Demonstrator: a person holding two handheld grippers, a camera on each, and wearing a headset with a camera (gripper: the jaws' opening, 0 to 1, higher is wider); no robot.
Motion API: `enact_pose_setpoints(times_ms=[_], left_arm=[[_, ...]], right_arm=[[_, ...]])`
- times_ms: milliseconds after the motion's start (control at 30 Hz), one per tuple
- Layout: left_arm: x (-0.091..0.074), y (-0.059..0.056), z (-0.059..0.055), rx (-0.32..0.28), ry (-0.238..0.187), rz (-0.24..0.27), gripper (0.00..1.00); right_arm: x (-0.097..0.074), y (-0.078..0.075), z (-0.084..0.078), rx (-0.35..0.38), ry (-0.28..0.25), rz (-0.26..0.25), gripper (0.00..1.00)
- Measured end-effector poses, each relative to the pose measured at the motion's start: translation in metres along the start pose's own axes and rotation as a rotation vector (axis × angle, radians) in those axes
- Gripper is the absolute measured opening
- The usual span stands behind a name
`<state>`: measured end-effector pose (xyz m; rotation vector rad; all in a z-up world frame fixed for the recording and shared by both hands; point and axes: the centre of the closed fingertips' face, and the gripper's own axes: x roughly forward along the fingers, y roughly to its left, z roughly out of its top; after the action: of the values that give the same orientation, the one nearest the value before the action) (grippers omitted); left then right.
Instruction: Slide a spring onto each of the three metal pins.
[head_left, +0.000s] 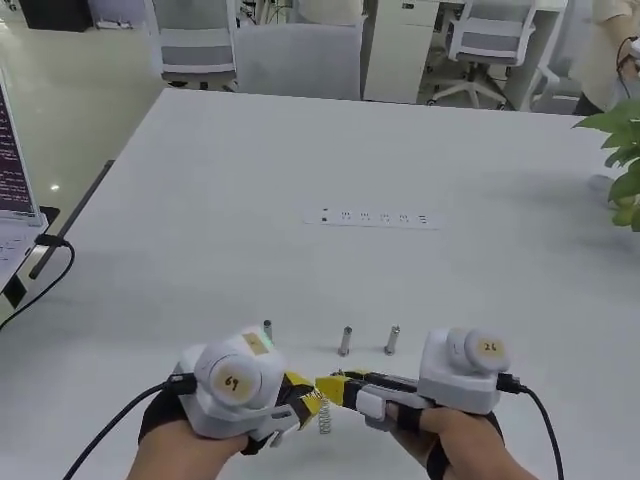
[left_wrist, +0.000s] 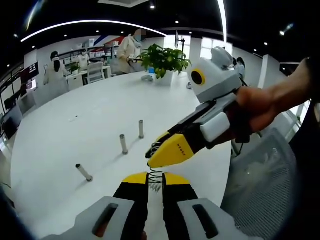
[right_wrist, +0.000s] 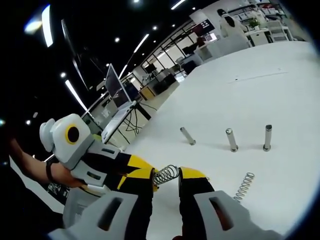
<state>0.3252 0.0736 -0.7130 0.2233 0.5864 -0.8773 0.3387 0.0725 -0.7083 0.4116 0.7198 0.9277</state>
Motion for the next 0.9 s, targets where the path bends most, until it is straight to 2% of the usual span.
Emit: enact_pose_setpoints(times_ms=[433,667,833,900], left_arm=[[-0.002,-0.002,-0.001,-0.007,-0.010,-0.007,0.02],[-0.002,-0.002,0.001,-0.005,-0.022,-0.009,0.02],[-0.001,-0.002,0.004,0.001,-0.034,-0.009,0.02],[-0.001,-0.001,0.004,0.007,-0.033,-0.006,0.02]], right_arm=[[-0.002,0.004,0.001,0.005,-0.001,0.011,0.14],[-0.003,0.010,0.004,-0.004,-0.003,0.026,0.11],[-0.003,0.020,0.007,-0.015,0.003,0.046,0.09],[-0.002,0.021,0.007,-0.028,0.011,0.038,0.08]])
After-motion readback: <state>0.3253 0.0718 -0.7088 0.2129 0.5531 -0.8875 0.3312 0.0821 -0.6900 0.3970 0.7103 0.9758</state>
